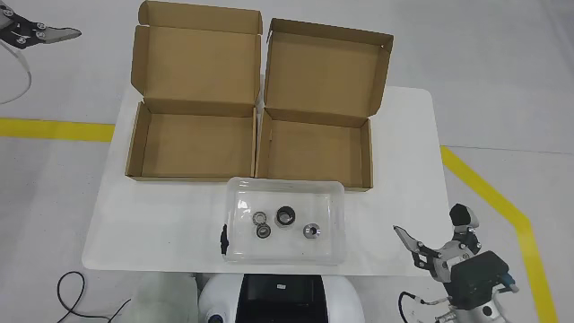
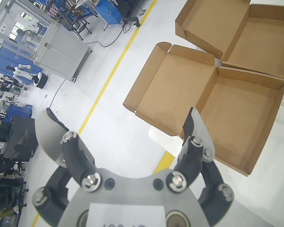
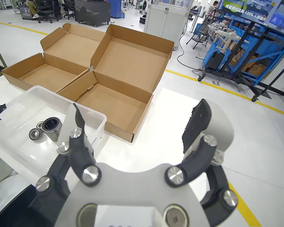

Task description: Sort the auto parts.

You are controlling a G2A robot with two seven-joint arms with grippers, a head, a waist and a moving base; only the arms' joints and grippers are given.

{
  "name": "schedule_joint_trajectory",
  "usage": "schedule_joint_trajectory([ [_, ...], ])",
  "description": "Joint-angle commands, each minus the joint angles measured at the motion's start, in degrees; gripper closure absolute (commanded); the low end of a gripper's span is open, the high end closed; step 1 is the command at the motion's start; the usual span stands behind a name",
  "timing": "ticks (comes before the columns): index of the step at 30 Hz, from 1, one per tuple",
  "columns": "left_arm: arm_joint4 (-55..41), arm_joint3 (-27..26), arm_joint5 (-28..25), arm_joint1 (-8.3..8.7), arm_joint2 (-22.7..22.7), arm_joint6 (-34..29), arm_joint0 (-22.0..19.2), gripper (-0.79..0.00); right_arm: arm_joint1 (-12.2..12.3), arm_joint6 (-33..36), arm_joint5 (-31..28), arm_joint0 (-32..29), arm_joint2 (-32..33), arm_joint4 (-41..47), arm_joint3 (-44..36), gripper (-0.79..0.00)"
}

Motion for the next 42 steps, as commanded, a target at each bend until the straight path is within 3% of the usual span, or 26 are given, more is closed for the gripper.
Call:
schedule_joint_trajectory([
  [1, 0.0, 0.0, 0.0, 0.0, 0.0, 0.0, 0.0, -0.785, 0.0, 0.0, 0.0, 0.0, 0.0, 0.0, 0.0, -0.785],
  [10, 0.0, 0.0, 0.0, 0.0, 0.0, 0.0, 0.0, -0.784, 0.0, 0.0, 0.0, 0.0, 0.0, 0.0, 0.0, -0.784],
  [20, 0.0, 0.0, 0.0, 0.0, 0.0, 0.0, 0.0, -0.785, 0.5, 7.1, -1.2, 4.6, -4.4, -6.2, 0.1, -0.785],
  [31, 0.0, 0.0, 0.0, 0.0, 0.0, 0.0, 0.0, -0.785, 1.6, 14.9, -10.4, 14.5, -14.4, -16.1, 6.3, -0.785],
  [35, 0.0, 0.0, 0.0, 0.0, 0.0, 0.0, 0.0, -0.785, 1.9, 15.7, -14.4, 18.2, -17.3, -15.5, 9.7, -0.785],
  [42, 0.0, 0.0, 0.0, 0.0, 0.0, 0.0, 0.0, -0.785, 2.0, 16.8, -14.2, 21.2, -18.5, -14.7, 11.9, -0.785],
])
